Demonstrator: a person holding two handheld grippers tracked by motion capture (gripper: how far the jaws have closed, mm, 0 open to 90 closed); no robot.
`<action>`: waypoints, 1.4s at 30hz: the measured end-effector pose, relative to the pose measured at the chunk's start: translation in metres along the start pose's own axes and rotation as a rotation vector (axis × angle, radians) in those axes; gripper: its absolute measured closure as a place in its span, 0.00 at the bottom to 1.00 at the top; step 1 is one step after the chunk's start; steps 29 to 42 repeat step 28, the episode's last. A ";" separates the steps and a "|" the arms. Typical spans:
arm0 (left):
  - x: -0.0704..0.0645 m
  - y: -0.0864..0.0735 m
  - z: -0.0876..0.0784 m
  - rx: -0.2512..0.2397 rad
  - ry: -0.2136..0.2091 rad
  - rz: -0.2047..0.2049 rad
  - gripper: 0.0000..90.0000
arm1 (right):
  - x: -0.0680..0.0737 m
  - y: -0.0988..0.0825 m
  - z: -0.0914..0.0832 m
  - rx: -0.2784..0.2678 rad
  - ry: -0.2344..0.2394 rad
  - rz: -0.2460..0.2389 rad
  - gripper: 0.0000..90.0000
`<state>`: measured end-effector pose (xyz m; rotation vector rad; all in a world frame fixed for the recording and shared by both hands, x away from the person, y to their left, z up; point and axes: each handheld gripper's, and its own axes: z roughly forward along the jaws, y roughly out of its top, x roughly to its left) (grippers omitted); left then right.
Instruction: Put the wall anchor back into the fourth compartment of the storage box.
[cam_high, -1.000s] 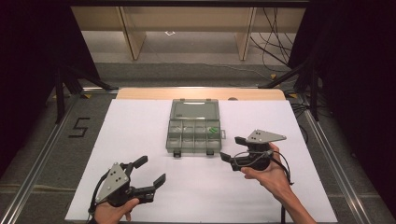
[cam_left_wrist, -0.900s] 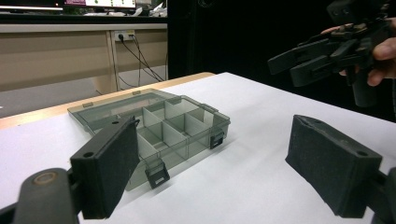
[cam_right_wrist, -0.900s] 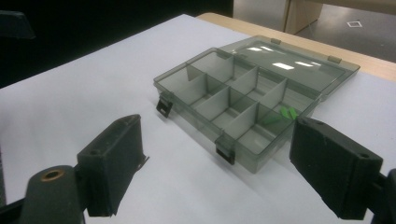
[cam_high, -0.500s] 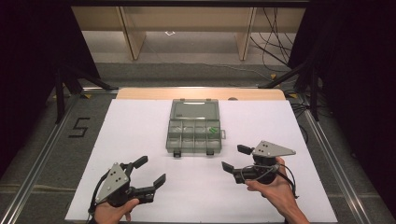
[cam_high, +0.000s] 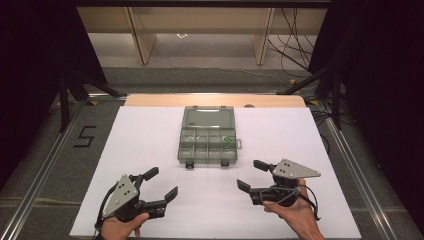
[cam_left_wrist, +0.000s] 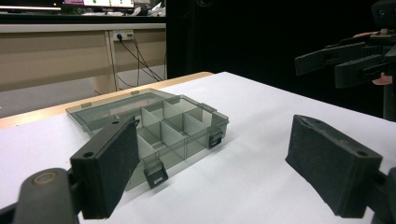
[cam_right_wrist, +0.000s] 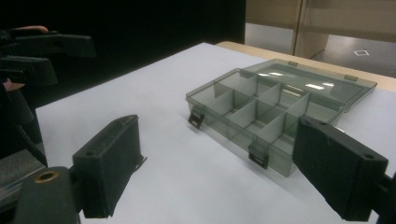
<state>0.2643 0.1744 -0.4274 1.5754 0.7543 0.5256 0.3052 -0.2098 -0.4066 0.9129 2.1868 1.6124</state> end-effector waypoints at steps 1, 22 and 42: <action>0.000 0.000 0.000 0.000 0.000 0.000 0.18 | 0.000 0.000 -0.001 -0.004 -0.002 0.003 0.18; 0.000 0.000 0.000 0.000 0.000 0.000 0.18 | 0.004 -0.007 -0.005 -0.034 0.007 0.000 0.18; 0.000 0.000 0.000 0.000 0.000 -0.001 0.18 | 0.003 -0.007 -0.004 -0.040 0.018 0.001 0.18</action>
